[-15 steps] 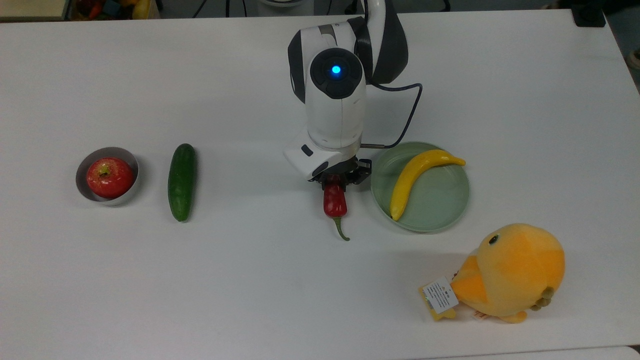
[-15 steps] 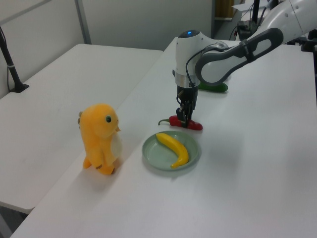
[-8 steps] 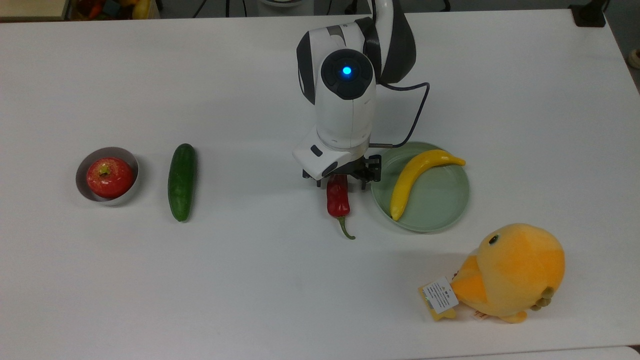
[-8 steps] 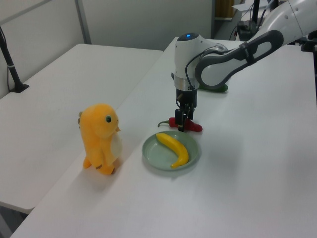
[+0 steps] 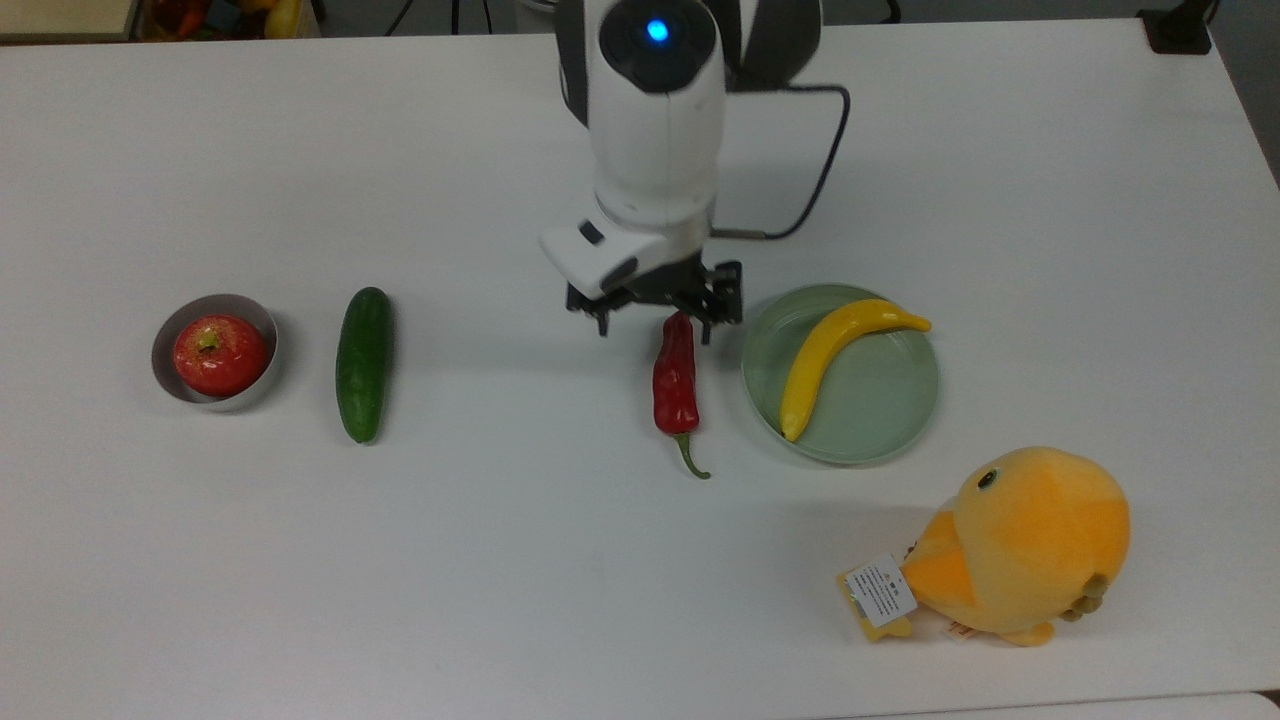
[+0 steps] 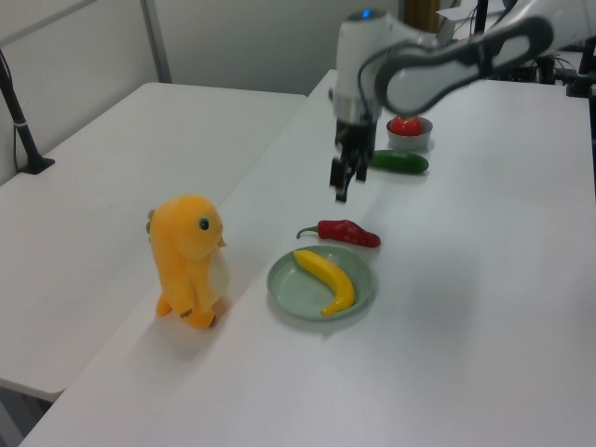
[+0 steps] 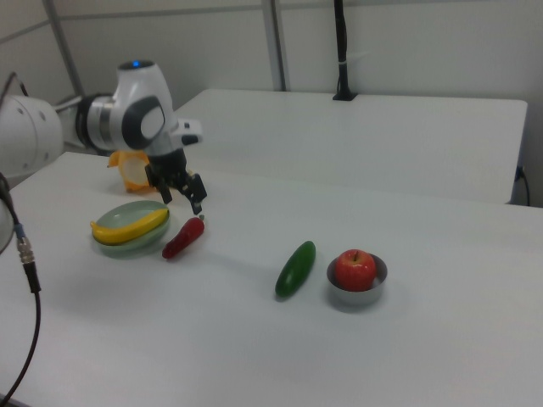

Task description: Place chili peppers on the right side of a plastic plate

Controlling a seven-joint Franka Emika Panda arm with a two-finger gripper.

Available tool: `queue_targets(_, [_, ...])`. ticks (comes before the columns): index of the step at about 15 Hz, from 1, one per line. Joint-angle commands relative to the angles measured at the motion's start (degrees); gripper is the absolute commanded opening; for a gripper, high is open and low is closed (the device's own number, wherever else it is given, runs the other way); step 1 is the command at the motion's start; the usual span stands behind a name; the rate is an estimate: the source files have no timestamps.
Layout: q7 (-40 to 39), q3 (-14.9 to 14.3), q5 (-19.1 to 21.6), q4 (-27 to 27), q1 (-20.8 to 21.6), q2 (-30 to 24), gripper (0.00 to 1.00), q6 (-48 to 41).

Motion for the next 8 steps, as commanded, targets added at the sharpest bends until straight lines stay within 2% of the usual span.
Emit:
queue_targets(1, [0.65,-0.49,-0.36,-4.33,-2.11,-11.97,1.00,-11.45])
queue_targets(4, [0.91,-0.57,-0.36,-4.69,-4.65,-21.98,1.00,-26.47])
queue_targets(6, [0.91,-0.57,-0.27,-5.22,-5.45,-25.78,1.00,-31.42])
queue_targets(8, [0.91,-0.66,0.25,-7.67,-5.80,-29.56,1.00,-31.96])
